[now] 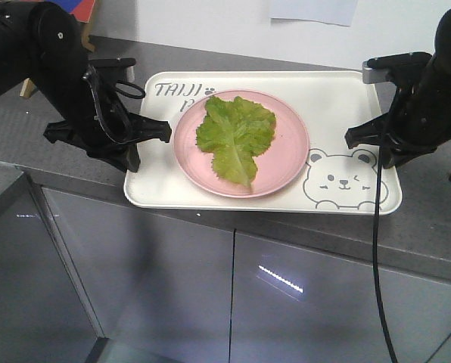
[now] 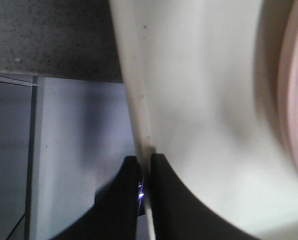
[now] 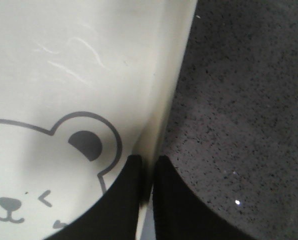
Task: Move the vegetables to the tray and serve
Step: 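Hold the tray level with both grippers while the base drives to the grey countertop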
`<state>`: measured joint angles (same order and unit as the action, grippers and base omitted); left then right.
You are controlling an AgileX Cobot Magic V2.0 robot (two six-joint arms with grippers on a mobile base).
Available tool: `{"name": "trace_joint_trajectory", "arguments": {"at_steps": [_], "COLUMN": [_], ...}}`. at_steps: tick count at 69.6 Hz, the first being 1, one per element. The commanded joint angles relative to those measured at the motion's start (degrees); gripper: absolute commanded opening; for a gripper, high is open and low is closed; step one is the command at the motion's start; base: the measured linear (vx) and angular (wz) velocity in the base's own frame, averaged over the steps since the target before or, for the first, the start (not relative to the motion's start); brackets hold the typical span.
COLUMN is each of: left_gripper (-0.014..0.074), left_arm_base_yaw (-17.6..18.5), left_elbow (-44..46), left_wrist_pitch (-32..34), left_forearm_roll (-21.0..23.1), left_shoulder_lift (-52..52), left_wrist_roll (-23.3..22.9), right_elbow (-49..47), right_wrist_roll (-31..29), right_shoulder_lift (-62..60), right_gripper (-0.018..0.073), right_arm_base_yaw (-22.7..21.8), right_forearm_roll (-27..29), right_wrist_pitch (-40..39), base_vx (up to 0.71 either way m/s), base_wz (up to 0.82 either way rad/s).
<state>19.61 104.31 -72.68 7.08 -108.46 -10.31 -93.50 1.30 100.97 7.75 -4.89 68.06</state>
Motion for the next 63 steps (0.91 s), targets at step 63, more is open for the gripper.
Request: {"name": "trace_joint_trajectory", "arguments": {"at_steps": [63], "left_gripper": [-0.0006], "left_arm_base_yaw": [0.6], "left_elbow": [2.2], "left_wrist_pitch": [0.5], "left_forearm_roll": [2.1], "left_shoulder_lift": [3.9], "left_wrist_roll": [1.5], "right_elbow": [-1.5], "right_wrist_roll": [-2.4], "right_shoulder_lift": [-3.1], "right_gripper": [-0.0008], "right_arm_base_yaw": [0.2], "right_forearm_roll": [-1.0], "right_wrist_pitch": [-2.4], "base_vx": [0.04], "base_wz": [0.06]}}
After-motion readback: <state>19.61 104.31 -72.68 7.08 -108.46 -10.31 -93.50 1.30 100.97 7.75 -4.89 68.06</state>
